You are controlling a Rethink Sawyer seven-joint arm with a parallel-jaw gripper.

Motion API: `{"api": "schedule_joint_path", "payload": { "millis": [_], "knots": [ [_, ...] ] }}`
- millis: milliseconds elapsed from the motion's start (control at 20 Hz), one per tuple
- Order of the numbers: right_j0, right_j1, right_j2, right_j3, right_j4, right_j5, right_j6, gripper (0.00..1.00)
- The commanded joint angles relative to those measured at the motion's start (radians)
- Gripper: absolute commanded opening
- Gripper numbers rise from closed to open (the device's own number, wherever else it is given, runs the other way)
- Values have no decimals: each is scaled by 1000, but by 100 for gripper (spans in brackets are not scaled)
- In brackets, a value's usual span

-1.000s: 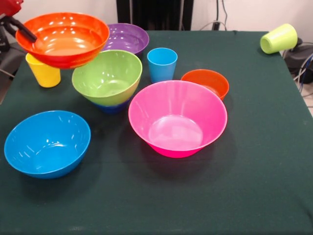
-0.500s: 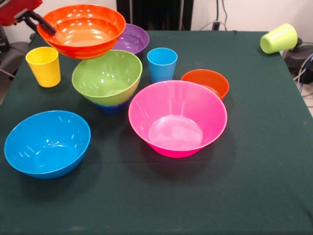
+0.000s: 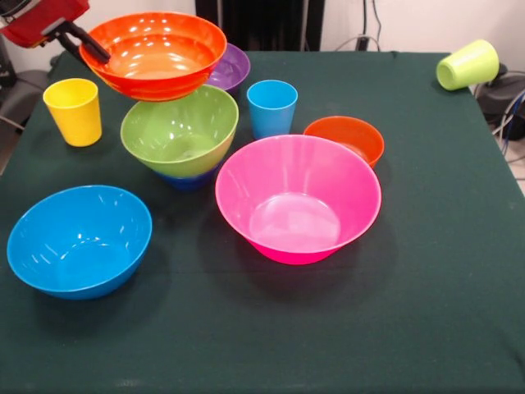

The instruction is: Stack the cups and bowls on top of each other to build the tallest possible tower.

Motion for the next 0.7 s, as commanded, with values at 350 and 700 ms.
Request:
{"api": "schedule_joint_path", "payload": {
  "millis": [350,700],
  "knots": [
    [47,14,32,43,-45,-69,-164,0],
    [59,34,33,38,-50,-92,-150,0]
  ]
}}
